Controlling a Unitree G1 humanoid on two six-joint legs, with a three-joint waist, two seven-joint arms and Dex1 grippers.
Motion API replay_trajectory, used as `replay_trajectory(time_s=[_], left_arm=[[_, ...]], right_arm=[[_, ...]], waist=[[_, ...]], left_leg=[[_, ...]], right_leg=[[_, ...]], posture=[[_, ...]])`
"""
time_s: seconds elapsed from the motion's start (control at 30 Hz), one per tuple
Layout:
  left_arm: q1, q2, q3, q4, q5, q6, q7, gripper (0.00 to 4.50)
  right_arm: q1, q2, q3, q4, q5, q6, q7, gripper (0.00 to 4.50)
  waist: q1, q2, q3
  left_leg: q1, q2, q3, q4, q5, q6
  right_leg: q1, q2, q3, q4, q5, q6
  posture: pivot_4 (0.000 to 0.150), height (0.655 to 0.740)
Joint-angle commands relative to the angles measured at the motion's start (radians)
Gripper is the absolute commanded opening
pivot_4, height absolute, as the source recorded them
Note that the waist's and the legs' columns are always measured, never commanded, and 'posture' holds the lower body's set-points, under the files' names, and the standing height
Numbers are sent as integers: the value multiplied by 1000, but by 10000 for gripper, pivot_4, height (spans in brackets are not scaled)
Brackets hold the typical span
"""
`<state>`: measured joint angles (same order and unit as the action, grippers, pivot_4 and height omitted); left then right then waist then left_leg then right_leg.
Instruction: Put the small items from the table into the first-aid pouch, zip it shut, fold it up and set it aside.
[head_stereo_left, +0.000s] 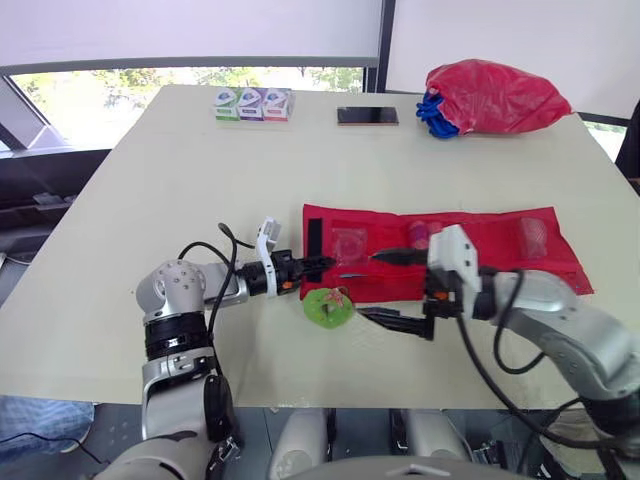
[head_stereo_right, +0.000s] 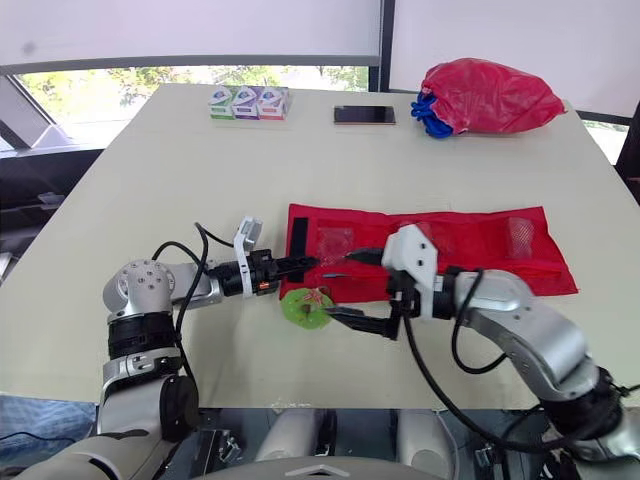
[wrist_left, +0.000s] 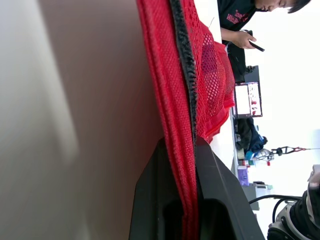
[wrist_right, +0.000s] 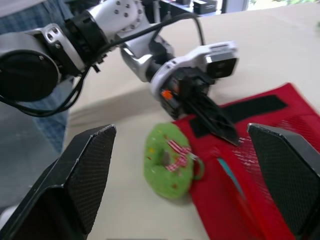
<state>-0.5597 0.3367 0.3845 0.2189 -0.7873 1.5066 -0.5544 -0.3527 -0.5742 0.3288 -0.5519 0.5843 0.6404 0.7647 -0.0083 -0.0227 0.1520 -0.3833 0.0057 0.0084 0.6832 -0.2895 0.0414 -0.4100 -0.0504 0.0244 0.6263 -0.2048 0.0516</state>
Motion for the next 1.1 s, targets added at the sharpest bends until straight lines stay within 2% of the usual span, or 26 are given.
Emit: replay_trajectory(time_s=[0.03,0.17,0.43,0.5,0.57,0.6,0.63,0.73,0.8,0.87,1.1], left_arm=[[-18,10,-40,55,31,-50,-5,248],[-44,8,-81,74,33,-45,-13,248],[-77,-26,-79,78,44,-26,25,248],[-73,-27,-81,73,49,-23,36,0],[-75,-27,-81,76,52,-26,41,0],[-77,-27,-78,78,52,-26,43,0],[-80,-27,-76,81,52,-27,44,0],[-81,-25,-72,80,52,-26,47,0],[-78,-22,-72,76,52,-25,47,0],[-77,-20,-73,77,54,-28,48,0],[-67,10,-83,77,61,-52,26,0]], right_arm=[[-51,31,96,75,-87,-46,62,45000],[-80,54,194,161,-191,-88,109,45000],[-133,124,289,342,-412,-152,66,45000],[-145,161,306,369,-455,-117,33,40874],[-153,197,313,398,-490,-104,10,33138],[-155,205,316,405,-506,-102,7,31631],[-157,212,316,412,-520,-100,4,25726],[-155,217,308,417,-559,-95,-8,13969],[-141,204,287,400,-565,-97,-3,2111],[-126,188,258,374,-556,-102,3,178],[-21,169,51,224,-418,-26,-10,178]], waist=[[3,1,0],[5,1,0],[8,1,0],[6,1,-1],[5,2,-1],[4,2,-1],[3,2,-2],[0,4,-3],[0,4,-3],[1,4,-3],[0,4,-2]], left_leg=[[0,0,-1,0,0,0],[0,-1,-2,0,0,0],[-1,-2,-4,0,2,-4],[0,-2,-4,0,3,-5],[0,-2,-5,0,3,-5],[0,-2,-6,0,3,-6],[0,-2,-6,0,3,-6],[0,-2,-7,0,4,-6],[0,-3,-8,0,4,-6],[0,-3,-9,0,4,-6],[-1,-3,-11,-1,4,-6]], right_leg=[[0,0,-1,0,0,0],[1,-1,-2,0,0,1],[1,-2,-3,0,2,3],[1,-2,-3,0,2,3],[1,-1,-4,0,2,3],[1,-1,-5,0,2,3],[1,-1,-5,0,2,3],[1,-1,-6,0,2,3],[2,-1,-6,0,2,3],[2,-2,-7,0,2,3],[3,-2,-9,0,2,3]], posture=[[1500,7400],[1500,7400],[1500,7400],[1500,7400],[1500,7400],[1500,7400],[1500,7400],[1500,7400],[1500,7400],[1500,7400],[1500,7400]])
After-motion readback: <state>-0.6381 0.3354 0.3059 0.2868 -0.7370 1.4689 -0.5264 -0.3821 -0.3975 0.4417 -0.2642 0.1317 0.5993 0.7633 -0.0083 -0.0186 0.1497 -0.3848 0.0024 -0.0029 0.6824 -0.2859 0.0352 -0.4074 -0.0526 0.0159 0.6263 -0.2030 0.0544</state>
